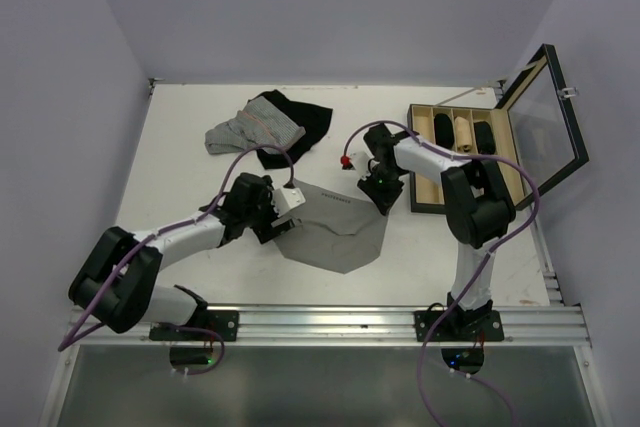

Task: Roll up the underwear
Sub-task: Fold the underwear

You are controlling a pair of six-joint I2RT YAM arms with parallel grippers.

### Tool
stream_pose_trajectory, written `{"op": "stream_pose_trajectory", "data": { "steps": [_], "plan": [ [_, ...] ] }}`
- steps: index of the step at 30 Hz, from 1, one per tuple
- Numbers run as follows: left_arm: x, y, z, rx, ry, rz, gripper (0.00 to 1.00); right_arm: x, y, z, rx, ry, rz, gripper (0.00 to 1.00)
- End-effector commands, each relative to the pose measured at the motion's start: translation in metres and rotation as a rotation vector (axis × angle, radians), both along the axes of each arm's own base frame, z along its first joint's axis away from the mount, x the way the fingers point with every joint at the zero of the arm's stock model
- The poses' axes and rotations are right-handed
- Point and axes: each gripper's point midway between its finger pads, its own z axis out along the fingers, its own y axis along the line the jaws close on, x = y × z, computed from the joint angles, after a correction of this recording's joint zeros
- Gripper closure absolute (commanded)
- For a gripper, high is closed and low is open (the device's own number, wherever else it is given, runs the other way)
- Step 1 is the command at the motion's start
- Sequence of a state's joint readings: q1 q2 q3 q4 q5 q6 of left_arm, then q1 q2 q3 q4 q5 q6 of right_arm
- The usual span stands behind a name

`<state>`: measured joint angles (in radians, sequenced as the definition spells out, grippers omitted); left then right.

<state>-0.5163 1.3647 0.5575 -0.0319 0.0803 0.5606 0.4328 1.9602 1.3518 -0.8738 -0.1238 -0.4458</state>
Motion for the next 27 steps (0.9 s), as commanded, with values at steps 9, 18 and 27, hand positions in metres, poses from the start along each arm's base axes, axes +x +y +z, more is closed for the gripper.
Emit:
{"op": "stream_pose_trajectory", "data": {
  "steps": [9, 18, 27],
  "plan": [
    [-0.011, -0.015, 0.050, -0.114, -0.009, -0.073, 0.00, -0.005, 0.055, 0.075, 0.266, -0.030, -0.008, 0.75],
    [-0.035, -0.087, 0.076, -0.150, -0.047, -0.287, 0.00, -0.004, 0.089, 0.049, 0.355, 0.072, -0.041, 0.75],
    [-0.065, -0.152, 0.054, -0.084, -0.053, -0.414, 0.00, -0.004, 0.090, 0.010, 0.312, 0.128, -0.076, 0.78]
  ]
}}
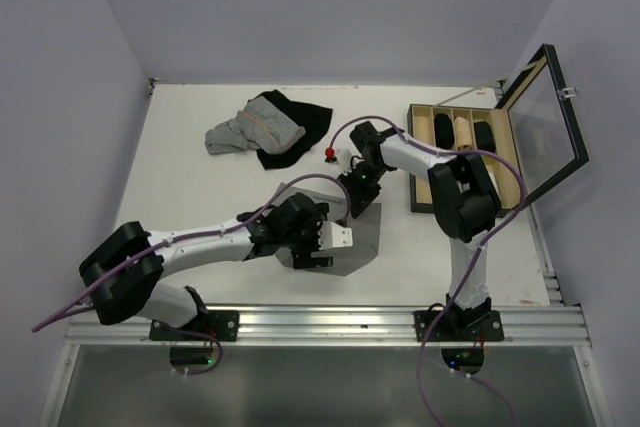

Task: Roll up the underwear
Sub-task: Fold the underwear

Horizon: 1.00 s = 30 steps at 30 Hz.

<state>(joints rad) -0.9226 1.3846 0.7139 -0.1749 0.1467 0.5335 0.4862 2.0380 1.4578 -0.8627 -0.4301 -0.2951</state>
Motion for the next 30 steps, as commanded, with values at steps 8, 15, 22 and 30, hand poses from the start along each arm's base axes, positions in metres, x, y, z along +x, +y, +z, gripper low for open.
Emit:
{"op": "stream_pose_trajectory", "data": {
  "steps": [8, 15, 22, 30],
  "plan": [
    [-0.003, -0.040, -0.004, 0.025, -0.116, -0.056, 0.00, 0.003, 0.000, -0.012, -0.021, -0.003, -0.016, 0.79],
    [-0.023, -0.035, -0.023, 0.084, -0.088, -0.112, 0.00, 0.002, -0.004, -0.015, -0.042, 0.002, -0.007, 0.79],
    [-0.050, -0.030, -0.017, 0.086, -0.093, -0.200, 0.00, 0.000, -0.009, -0.019, -0.064, 0.004, 0.006, 0.79],
    [-0.050, -0.033, 0.012, 0.028, -0.105, -0.157, 0.00, -0.002, -0.007, -0.010, -0.037, -0.005, 0.035, 0.79]
  ]
}}
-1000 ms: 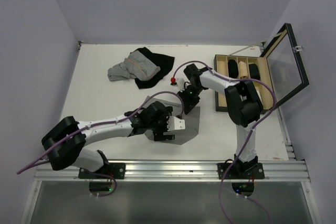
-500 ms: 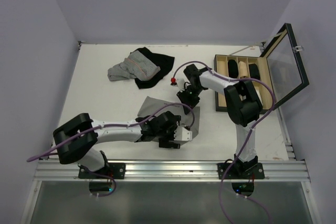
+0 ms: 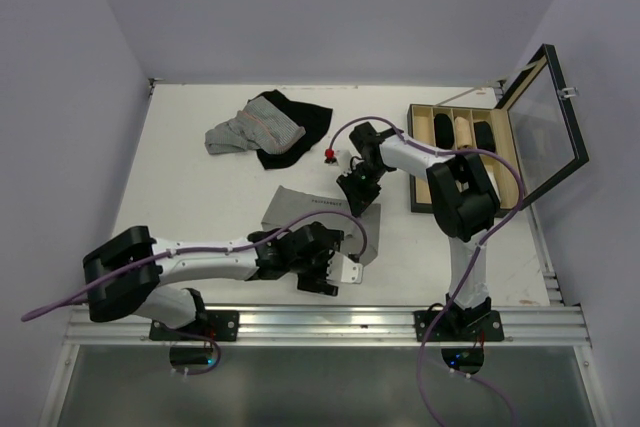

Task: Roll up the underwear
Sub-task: Fold the underwear

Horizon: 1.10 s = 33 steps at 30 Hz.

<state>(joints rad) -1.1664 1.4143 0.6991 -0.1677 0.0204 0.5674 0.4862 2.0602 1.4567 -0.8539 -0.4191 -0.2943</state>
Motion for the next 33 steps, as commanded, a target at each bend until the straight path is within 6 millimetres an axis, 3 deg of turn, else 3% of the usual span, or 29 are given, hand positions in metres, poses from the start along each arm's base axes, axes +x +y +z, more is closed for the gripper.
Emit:
{"op": "stream_pose_trajectory", "data": {
  "steps": [1, 3, 6, 7, 8, 11, 13, 17, 22, 27, 33],
  "plan": [
    [0.004, -0.008, 0.033, -0.082, -0.016, 0.040, 0.00, -0.002, -0.004, 0.004, -0.006, -0.021, 0.047, 0.79],
    [0.008, -0.009, 0.054, -0.144, -0.006, 0.086, 0.00, -0.004, 0.002, 0.017, 0.037, -0.028, 0.060, 0.78],
    [0.032, 0.007, 0.077, -0.208, 0.012, 0.185, 0.00, -0.001, 0.006, 0.046, 0.083, -0.077, 0.073, 0.75],
    [0.053, 0.025, 0.076, -0.206, 0.012, 0.266, 0.00, 0.000, 0.007, 0.055, 0.090, -0.095, 0.071, 0.73],
    [0.062, 0.036, 0.076, -0.202, 0.010, 0.303, 0.00, 0.001, 0.007, 0.068, 0.101, -0.125, 0.070, 0.73],
    [0.090, 0.072, 0.066, -0.188, 0.032, 0.409, 0.00, -0.003, -0.003, 0.081, 0.070, -0.151, 0.055, 0.73],
    [0.106, 0.098, 0.057, -0.174, 0.050, 0.489, 0.00, -0.012, -0.013, 0.079, 0.030, -0.138, 0.050, 0.73],
    [0.118, 0.119, 0.050, -0.192, 0.082, 0.586, 0.02, -0.028, -0.034, 0.055, -0.073, -0.083, 0.018, 0.75],
    [0.126, 0.147, 0.031, -0.165, 0.078, 0.690, 0.00, -0.030, -0.053, 0.032, -0.183, -0.086, -0.057, 0.77],
    [0.137, 0.167, 0.017, -0.149, 0.102, 0.743, 0.00, -0.020, -0.057, 0.023, -0.196, -0.103, -0.110, 0.82],
    [0.134, 0.166, 0.010, -0.150, 0.120, 0.710, 0.00, -0.019, -0.055, 0.022, -0.147, -0.043, -0.137, 0.80]
  ]
}}
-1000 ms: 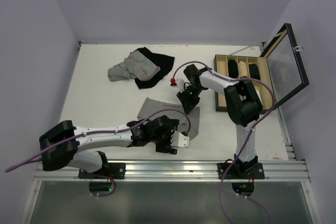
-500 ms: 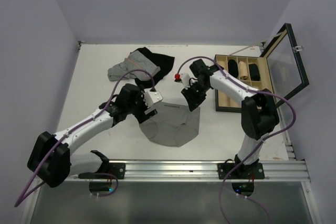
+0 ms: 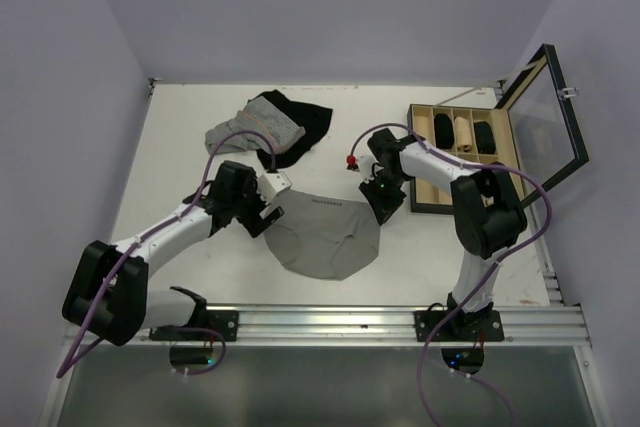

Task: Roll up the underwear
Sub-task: Fold the underwear

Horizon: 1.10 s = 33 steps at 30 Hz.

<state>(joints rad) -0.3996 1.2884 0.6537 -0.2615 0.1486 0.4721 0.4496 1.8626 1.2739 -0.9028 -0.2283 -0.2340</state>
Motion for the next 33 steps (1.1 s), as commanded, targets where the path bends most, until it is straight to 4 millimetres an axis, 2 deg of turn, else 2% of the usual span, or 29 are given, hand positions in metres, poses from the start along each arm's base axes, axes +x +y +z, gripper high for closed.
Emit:
{"op": "stream_pose_trajectory", "data": {
  "steps": [1, 7, 10, 16, 23, 26, 33],
  "plan": [
    [0.003, -0.009, 0.001, -0.045, -0.026, -0.043, 0.00, 0.008, 0.010, 0.007, 0.059, -0.007, -0.024, 0.80],
    [0.006, -0.015, 0.001, -0.068, -0.031, -0.046, 0.00, -0.005, 0.032, 0.023, 0.179, 0.034, 0.020, 0.80],
    [0.010, -0.016, -0.004, -0.068, -0.021, -0.037, 0.00, -0.017, 0.035, 0.014, 0.171, 0.083, 0.056, 0.80],
    [0.007, -0.012, -0.020, -0.032, 0.014, -0.048, 0.00, -0.025, 0.021, -0.006, 0.108, 0.112, 0.084, 0.80],
    [0.006, 0.001, -0.038, 0.036, 0.024, -0.021, 0.00, -0.032, -0.003, -0.030, -0.005, 0.119, 0.129, 0.81],
    [0.005, 0.007, -0.041, 0.051, 0.030, -0.010, 0.00, -0.032, -0.008, -0.031, -0.018, 0.112, 0.138, 0.81],
    [-0.001, 0.013, -0.045, 0.070, 0.048, -0.007, 0.00, -0.024, -0.011, -0.018, -0.025, 0.053, 0.168, 0.81]
  ]
}}
